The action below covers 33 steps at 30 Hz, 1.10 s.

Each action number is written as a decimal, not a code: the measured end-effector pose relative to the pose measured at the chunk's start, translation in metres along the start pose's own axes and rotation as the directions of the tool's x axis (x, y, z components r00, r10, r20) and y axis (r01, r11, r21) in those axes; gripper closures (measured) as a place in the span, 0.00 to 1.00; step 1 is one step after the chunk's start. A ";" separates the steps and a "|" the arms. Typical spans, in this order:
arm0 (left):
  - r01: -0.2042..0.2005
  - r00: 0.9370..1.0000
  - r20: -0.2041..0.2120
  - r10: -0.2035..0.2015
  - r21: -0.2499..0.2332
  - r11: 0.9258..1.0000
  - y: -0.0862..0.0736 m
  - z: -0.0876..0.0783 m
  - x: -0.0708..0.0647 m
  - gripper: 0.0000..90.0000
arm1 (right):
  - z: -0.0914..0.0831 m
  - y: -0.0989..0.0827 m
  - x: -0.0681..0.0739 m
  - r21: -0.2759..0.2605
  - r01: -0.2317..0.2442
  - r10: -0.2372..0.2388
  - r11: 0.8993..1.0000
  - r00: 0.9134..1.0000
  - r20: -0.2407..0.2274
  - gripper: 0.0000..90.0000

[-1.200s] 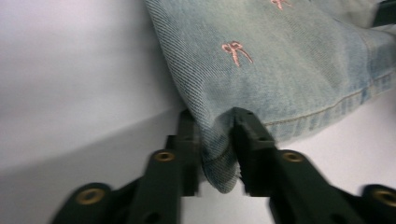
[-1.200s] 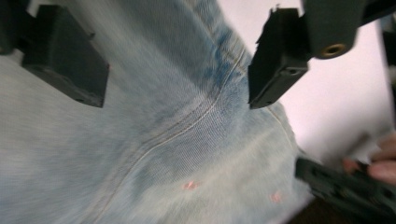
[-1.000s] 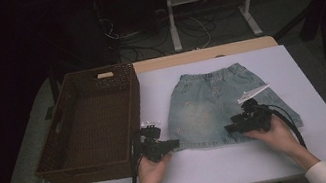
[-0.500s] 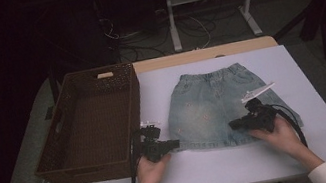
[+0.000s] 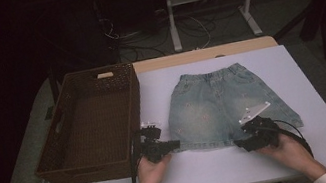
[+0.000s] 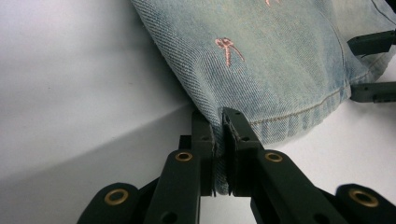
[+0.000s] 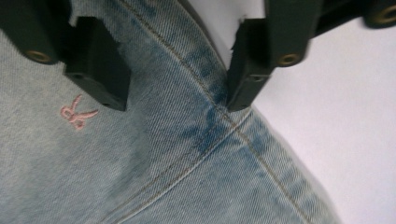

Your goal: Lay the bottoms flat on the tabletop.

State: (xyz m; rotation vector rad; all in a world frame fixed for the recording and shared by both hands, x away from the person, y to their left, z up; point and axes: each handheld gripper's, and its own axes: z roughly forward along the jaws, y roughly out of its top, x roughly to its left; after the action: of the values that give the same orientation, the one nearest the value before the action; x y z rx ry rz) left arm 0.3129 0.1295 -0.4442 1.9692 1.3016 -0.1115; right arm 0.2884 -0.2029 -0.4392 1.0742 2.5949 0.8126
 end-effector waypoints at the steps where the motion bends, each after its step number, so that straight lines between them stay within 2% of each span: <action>1: -0.001 1.000 0.004 0.001 -0.003 1.000 0.000 0.000 -0.001 0.92 | -0.001 0.000 -0.002 -0.008 -0.003 0.003 1.000 1.000 0.004 0.62; 3: -0.008 1.000 0.007 0.008 -0.010 1.000 0.001 -0.001 -0.002 0.92 | -0.003 0.000 -0.008 -0.014 -0.029 0.028 0.999 0.999 -0.027 0.70; 5: -0.014 1.000 0.007 0.014 -0.025 1.000 0.002 -0.002 -0.004 0.92 | -0.007 0.002 -0.015 -0.028 -0.062 0.060 0.998 0.995 -0.081 0.79; 8: -0.020 1.000 0.018 0.021 -0.051 0.999 0.005 -0.005 -0.007 0.92 | -0.014 0.005 -0.022 -0.045 -0.070 0.065 0.996 0.992 -0.111 0.85; 11: -0.024 0.999 0.030 0.027 -0.089 0.996 0.010 -0.011 -0.010 0.93 | -0.023 0.009 -0.029 -0.062 -0.088 0.078 0.994 0.986 -0.144 0.86; 14: -0.035 0.999 0.036 0.040 -0.117 0.992 0.015 -0.014 -0.014 0.93 | -0.036 0.016 -0.039 -0.109 -0.102 0.084 0.989 0.984 -0.158 0.87; 17: -0.042 0.998 0.045 0.048 -0.137 0.990 0.022 -0.016 -0.015 0.93 | -0.042 0.023 -0.048 -0.133 -0.121 0.098 0.984 0.981 -0.168 0.87; 21: -0.032 0.998 0.039 0.040 -0.170 0.985 0.032 -0.015 -0.014 0.93 | -0.037 0.033 -0.061 -0.146 -0.150 0.125 0.978 0.978 -0.169 0.88; 23: -0.025 0.999 0.036 0.032 -0.175 0.984 0.034 -0.010 -0.011 0.93 | -0.028 0.035 -0.071 -0.142 -0.186 0.159 0.972 0.970 -0.183 0.89; 25: -0.009 0.999 0.041 0.016 -0.170 0.985 0.036 -0.004 -0.008 0.93 | -0.014 0.036 -0.083 -0.128 -0.232 0.204 0.964 0.958 -0.203 0.88; 28: 0.022 0.998 0.058 -0.013 -0.160 0.987 0.038 0.006 -0.003 0.93 | 0.010 0.035 -0.102 -0.087 -0.312 0.282 0.946 0.926 -0.251 0.88; 29: 0.029 0.998 0.064 -0.020 -0.149 0.988 0.037 0.009 -0.002 0.93 | 0.018 0.034 -0.107 -0.068 -0.337 0.308 0.939 0.913 -0.267 0.88; 30: 0.033 0.998 0.066 -0.023 -0.144 0.989 0.037 0.011 -0.001 0.93 | 0.026 0.032 -0.112 -0.046 -0.367 0.338 0.929 0.892 -0.299 0.88; 31: 0.035 0.997 0.073 -0.026 -0.133 0.990 0.035 0.012 -0.001 0.93 | 0.029 0.030 -0.115 -0.040 -0.390 0.357 0.920 0.876 -0.323 0.88; 32: 0.039 0.997 0.078 -0.029 -0.130 0.991 0.035 0.012 0.000 0.93 | 0.032 0.027 -0.120 -0.031 -0.417 0.379 0.908 0.853 -0.359 0.88; 33: 0.040 0.996 0.083 -0.029 -0.126 0.991 0.034 0.012 0.000 0.93 | 0.032 0.026 -0.122 -0.030 -0.423 0.382 0.906 0.846 -0.372 0.87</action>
State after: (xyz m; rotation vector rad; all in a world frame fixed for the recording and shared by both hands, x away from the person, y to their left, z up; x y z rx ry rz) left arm 0.3449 0.1155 -0.4341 1.8166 1.2593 -0.1212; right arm 0.4029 -0.2606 -0.4518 1.6027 2.5886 1.3472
